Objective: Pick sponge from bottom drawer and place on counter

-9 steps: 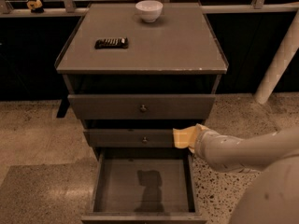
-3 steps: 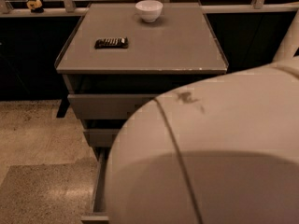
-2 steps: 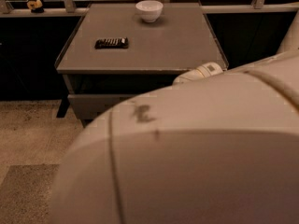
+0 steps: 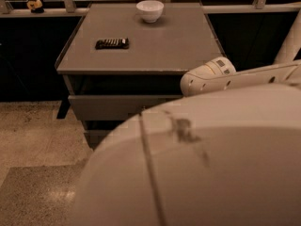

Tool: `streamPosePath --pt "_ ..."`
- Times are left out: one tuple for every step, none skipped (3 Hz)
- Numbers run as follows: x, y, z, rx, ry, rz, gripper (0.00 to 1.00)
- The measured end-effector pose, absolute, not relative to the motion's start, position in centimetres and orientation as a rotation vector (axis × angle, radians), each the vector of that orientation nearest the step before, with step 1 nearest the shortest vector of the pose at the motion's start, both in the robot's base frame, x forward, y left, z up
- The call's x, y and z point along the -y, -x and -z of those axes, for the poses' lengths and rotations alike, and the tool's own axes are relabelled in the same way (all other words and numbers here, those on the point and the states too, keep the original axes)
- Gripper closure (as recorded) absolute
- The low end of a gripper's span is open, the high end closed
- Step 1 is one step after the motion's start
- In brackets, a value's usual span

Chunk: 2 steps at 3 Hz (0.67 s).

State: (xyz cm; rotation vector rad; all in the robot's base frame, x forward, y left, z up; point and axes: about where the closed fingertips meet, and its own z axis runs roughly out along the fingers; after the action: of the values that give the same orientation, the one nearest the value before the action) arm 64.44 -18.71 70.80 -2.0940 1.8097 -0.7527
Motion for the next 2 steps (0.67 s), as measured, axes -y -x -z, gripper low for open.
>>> streamPosePath --pt "24.1 -63.7 -73.3 -1.807 2.077 0.789 1.00" --pt "30.5 -62.9 -76.8 -1.779 2.064 0.866 1.00"
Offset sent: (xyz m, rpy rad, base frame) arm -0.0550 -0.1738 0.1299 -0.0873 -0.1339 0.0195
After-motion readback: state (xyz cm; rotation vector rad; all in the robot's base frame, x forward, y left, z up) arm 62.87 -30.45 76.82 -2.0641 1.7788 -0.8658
